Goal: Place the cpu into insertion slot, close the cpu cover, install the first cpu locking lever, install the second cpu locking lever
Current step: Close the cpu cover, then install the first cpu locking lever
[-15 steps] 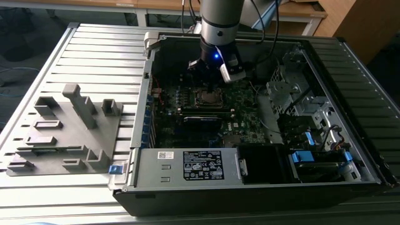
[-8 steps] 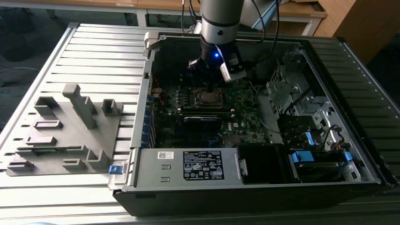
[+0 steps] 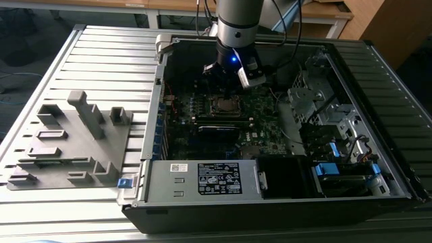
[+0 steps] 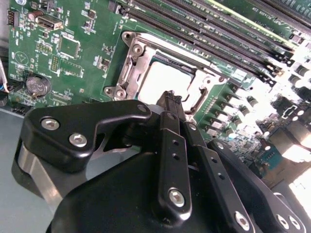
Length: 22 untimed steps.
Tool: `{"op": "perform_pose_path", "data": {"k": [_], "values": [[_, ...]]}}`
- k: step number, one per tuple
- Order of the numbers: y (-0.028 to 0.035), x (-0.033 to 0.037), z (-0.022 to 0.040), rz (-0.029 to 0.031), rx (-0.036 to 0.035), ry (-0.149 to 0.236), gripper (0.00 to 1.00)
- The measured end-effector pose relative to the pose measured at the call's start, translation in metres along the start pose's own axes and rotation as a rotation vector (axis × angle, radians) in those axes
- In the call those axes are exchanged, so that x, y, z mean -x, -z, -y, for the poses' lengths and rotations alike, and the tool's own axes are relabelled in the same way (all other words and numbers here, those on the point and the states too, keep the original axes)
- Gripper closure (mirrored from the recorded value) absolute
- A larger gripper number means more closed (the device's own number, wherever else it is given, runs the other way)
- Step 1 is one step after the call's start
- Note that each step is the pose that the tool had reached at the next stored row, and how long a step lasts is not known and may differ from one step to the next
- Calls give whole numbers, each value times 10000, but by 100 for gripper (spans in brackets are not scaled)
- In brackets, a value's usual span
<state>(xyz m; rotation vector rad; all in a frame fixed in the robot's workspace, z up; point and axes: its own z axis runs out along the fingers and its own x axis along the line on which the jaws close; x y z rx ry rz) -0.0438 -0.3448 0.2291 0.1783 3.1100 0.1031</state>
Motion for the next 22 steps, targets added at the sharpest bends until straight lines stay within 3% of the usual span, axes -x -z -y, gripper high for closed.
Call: {"op": "perform_pose_path", "data": {"k": [22], "values": [[22, 5, -2, -1, -3, 0, 89]]}}
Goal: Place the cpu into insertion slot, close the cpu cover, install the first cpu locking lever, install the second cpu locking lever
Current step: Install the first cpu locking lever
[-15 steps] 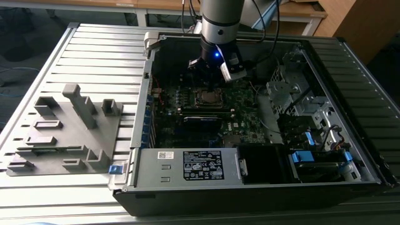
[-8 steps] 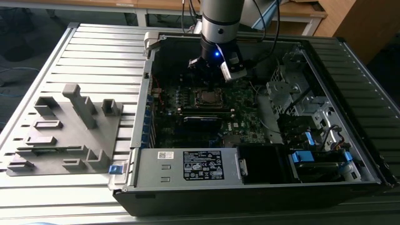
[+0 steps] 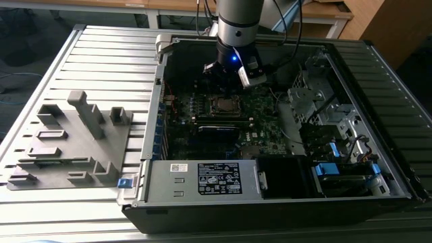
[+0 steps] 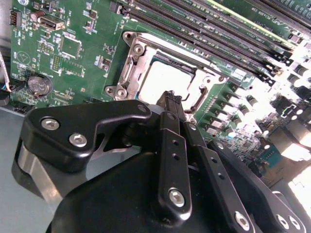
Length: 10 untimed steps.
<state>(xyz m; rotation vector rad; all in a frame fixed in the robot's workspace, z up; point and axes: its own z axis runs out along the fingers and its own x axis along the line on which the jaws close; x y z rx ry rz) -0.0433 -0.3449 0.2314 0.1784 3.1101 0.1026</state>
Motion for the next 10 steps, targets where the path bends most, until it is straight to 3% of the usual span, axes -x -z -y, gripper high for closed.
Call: {"op": "perform_pose_path", "data": {"k": [4, 10], "values": [[28, 0, -2, -1, -1, 0, 89], [137, 3, -9, 0, 0, 0, 89]]}}
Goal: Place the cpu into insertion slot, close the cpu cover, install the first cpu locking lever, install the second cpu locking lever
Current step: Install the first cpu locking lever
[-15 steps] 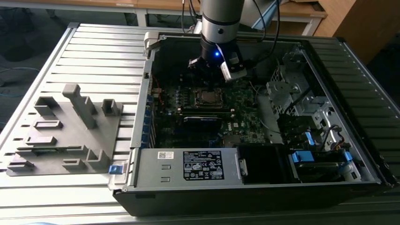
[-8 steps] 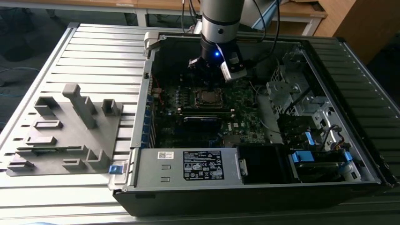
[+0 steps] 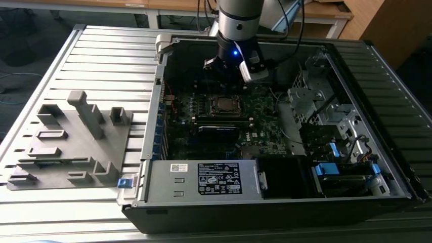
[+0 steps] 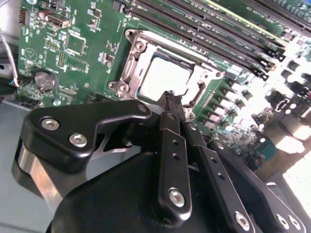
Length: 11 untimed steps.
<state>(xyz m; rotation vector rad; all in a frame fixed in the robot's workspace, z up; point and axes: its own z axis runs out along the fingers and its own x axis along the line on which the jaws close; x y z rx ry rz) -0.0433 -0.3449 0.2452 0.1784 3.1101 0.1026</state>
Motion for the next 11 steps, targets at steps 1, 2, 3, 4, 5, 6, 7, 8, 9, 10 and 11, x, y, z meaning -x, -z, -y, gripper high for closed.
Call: {"op": "perform_pose_path", "data": {"k": [1, 2, 3, 4, 5, 6, 7, 8, 9, 10, 11], "values": [[16, 0, -1, -1, -1, 0, 89], [27, 0, -2, -1, -1, 0, 89], [30, 1, -2, 0, 0, 0, 89], [29, 1, -2, 0, 2, 0, 89], [29, 1, -2, 1, 3, 0, 89], [30, 1, -2, 1, 3, 0, 89], [30, 0, -2, 0, 2, 0, 89], [31, -3, -2, 0, 1, 1, 89], [31, -12, -1, 0, -1, 1, 89], [31, -28, 2, -1, -2, 1, 89], [31, -53, 5, -1, -2, 0, 89]]}}
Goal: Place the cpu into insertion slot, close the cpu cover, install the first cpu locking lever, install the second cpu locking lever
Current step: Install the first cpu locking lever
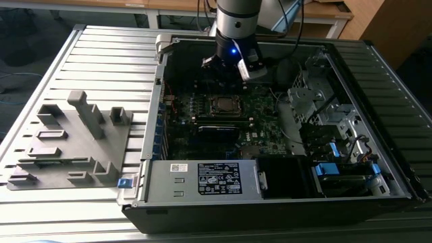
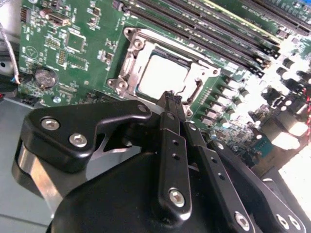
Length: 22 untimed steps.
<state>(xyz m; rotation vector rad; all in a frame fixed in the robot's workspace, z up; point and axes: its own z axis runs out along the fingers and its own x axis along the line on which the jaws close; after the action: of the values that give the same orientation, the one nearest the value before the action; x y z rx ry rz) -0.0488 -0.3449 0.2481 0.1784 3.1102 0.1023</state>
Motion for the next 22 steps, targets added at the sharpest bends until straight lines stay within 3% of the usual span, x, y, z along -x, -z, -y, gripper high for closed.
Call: {"op": "perform_pose_path", "data": {"k": [8, 11, 16, 22], "values": [[-1, -271, 32, 6, 2, -1, 89], [-1, -344, 40, 9, 4, 0, 89], [14, -351, 41, 6, 1, 1, 89], [123, -349, 33, 7, 4, 0, 89]]}}
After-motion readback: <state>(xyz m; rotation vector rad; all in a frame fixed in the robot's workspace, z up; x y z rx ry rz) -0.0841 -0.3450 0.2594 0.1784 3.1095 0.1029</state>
